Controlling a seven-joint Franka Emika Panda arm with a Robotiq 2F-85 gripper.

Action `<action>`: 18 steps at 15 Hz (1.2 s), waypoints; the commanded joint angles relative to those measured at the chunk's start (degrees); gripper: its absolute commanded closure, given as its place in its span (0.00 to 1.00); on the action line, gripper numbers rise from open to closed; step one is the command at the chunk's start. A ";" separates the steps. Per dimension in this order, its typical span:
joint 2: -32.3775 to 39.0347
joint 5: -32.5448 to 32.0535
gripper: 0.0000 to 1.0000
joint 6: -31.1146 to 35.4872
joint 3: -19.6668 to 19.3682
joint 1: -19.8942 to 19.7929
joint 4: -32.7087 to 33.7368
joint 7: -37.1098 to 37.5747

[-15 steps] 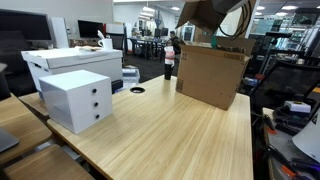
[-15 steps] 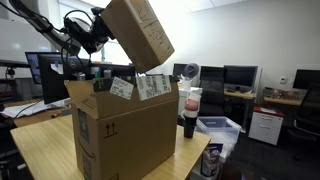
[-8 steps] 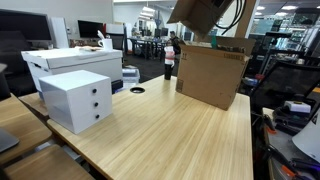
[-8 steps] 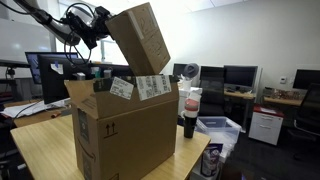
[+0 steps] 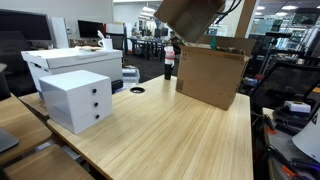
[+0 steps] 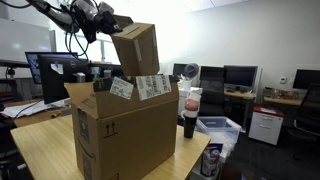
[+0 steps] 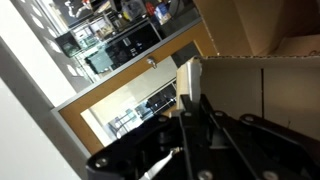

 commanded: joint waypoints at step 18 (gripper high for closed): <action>0.16 28.67 0.95 15.32 -1.68 -2.02 3.96 -18.68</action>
